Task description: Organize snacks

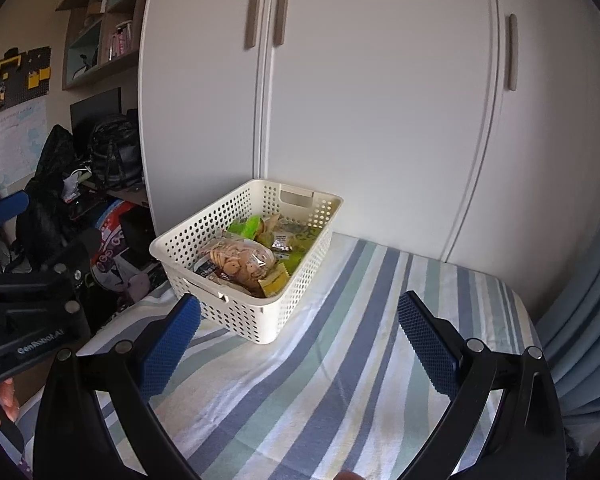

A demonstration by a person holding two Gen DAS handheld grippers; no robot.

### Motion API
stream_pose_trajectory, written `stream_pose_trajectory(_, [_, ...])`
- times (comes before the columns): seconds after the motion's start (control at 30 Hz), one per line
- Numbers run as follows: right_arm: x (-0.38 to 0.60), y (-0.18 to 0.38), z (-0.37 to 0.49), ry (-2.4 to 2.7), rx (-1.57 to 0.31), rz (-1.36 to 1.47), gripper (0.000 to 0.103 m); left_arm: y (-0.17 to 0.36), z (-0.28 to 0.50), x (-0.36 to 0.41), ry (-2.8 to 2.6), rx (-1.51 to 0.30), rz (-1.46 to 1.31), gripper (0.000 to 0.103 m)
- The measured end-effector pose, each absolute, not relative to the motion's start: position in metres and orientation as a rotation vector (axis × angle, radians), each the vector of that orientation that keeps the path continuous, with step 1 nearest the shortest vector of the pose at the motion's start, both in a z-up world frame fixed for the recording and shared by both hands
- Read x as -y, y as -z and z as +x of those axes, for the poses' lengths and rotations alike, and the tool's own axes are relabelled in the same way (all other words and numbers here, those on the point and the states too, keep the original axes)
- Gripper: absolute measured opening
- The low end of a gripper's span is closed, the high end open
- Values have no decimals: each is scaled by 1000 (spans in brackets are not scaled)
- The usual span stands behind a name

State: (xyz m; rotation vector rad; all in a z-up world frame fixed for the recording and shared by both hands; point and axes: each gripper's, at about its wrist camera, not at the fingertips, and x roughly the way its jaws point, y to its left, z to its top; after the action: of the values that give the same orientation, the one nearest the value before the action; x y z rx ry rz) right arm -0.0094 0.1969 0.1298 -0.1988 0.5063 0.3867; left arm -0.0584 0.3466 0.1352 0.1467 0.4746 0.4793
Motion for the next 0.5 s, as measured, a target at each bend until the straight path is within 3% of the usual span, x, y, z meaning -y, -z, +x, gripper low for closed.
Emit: stream_pose_trajectory(0.5, [-223,-125,2,-319,-492,-280,98,-119,-49,-359,-520,-518,157,101])
